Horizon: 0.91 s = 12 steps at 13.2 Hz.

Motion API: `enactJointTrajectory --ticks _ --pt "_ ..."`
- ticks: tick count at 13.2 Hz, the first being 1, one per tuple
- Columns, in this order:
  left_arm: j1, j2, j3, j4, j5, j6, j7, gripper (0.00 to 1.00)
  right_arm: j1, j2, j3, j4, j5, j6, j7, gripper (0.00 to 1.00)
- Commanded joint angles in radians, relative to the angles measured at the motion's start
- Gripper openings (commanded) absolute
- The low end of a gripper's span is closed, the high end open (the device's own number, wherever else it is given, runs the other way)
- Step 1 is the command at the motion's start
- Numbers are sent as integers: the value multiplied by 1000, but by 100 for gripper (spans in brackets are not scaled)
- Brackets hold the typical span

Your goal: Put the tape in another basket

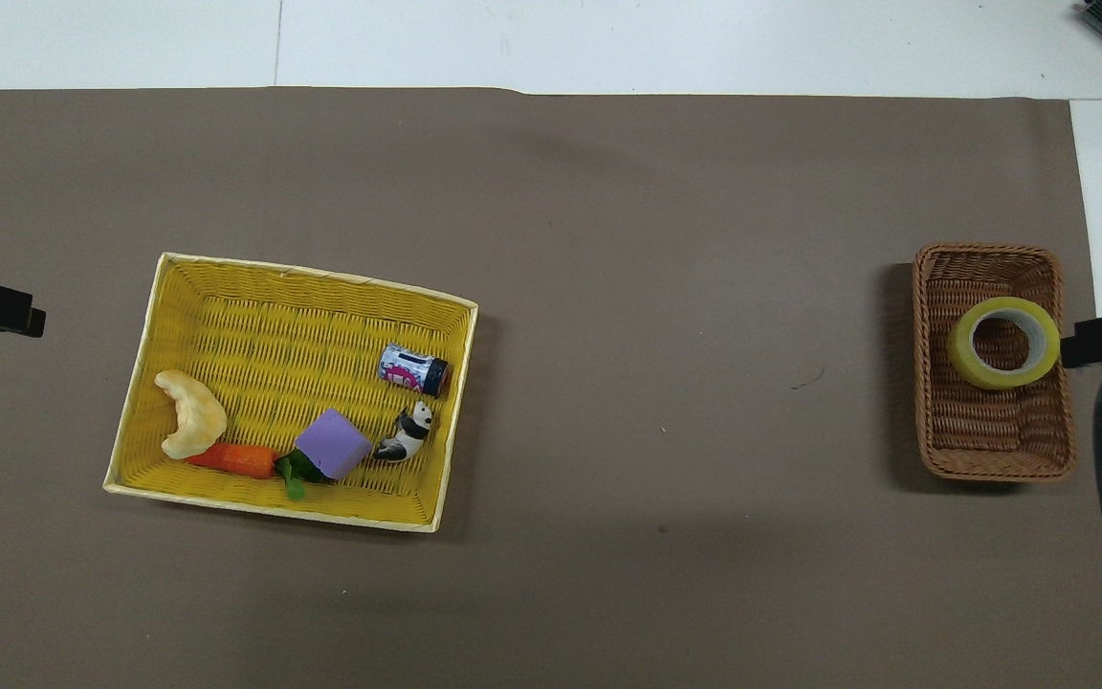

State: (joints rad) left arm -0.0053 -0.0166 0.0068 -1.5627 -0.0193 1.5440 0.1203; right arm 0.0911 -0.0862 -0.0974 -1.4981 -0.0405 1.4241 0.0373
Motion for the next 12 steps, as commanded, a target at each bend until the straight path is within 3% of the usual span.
enactJointTrajectory --ticks 1,12 --pt "-1 -3 1 12 19 -15 13 100 -13 -24 4 -36 7 4 -20 100" --pt "-1 -3 1 10 19 -16 13 100 -14 -24 4 -37 21 15 -19 100"
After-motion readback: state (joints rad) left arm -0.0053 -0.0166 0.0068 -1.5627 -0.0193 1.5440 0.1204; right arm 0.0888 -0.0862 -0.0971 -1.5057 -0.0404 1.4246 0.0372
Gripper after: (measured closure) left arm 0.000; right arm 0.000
